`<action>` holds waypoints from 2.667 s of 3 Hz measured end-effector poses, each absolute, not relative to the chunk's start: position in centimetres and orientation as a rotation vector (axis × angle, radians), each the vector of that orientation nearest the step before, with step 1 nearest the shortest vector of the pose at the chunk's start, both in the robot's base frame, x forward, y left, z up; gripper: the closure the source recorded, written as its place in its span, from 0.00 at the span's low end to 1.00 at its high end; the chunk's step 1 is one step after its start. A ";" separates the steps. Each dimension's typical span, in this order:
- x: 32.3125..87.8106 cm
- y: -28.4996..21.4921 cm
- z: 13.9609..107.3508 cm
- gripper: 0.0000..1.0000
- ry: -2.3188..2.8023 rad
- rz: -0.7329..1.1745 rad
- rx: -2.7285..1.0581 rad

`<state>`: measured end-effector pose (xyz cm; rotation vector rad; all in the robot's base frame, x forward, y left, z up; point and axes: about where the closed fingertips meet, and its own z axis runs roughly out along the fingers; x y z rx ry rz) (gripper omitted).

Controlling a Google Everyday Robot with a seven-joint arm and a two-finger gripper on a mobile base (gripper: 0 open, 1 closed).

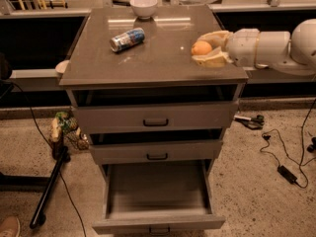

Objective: Pick orange from bottom drawer and place on counter

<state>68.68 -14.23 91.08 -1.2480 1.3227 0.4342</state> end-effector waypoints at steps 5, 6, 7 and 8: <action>81.3 -9.5 92.6 1.00 1.586 0.379 -0.968; 84.1 -8.1 90.9 1.00 1.666 0.397 -0.938; 85.9 -6.5 89.1 1.00 1.720 0.428 -0.940; 87.2 -5.3 88.0 1.00 1.740 0.449 -0.943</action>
Offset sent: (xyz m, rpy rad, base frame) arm 0.0166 0.0034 0.0084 0.0020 0.0004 -0.0340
